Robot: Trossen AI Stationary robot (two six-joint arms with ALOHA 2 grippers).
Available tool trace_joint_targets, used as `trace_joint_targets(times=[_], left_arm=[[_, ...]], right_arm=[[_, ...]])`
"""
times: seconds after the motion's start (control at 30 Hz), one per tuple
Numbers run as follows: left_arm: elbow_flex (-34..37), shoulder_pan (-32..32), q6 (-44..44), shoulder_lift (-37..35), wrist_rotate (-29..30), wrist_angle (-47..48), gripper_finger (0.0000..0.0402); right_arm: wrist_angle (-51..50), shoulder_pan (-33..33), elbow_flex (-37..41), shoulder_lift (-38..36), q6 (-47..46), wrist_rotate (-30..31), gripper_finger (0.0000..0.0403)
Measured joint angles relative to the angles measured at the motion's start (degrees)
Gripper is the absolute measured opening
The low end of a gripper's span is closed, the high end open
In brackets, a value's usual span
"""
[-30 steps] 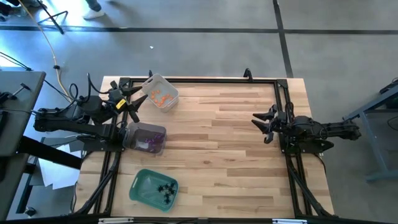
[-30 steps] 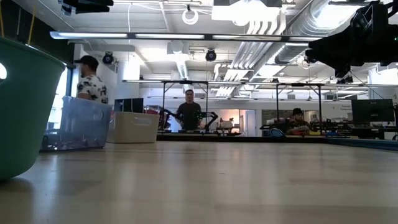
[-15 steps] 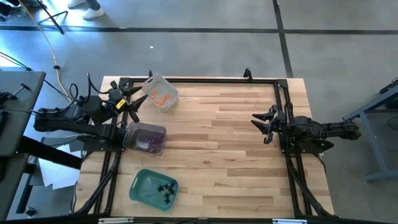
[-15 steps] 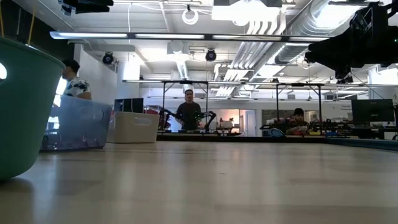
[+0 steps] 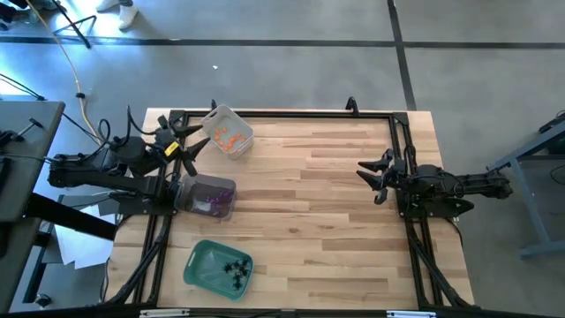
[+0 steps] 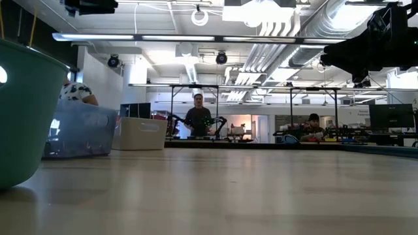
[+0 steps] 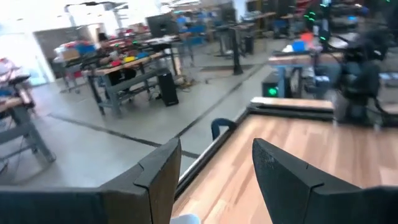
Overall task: Sort Halloween decoration
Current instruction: Return to Home Position
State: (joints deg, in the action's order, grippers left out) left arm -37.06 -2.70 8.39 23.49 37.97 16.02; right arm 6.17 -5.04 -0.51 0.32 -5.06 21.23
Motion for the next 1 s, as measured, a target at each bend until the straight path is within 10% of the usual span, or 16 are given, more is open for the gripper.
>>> trace_joint_targets(times=[0.53, 1.0], left_arm=[[20.55, -0.02, -8.78, -23.44, -7.86, 0.46, 0.0186], [27.72, 0.07, -16.26, -23.24, -8.96, -2.84, 0.0186]], right_arm=[[-0.42, 0.0, 0.0, 0.02, 0.0, 0.0, 0.0142], [-0.85, 0.02, 0.02, 0.02, 0.0, 0.01, 0.0142]])
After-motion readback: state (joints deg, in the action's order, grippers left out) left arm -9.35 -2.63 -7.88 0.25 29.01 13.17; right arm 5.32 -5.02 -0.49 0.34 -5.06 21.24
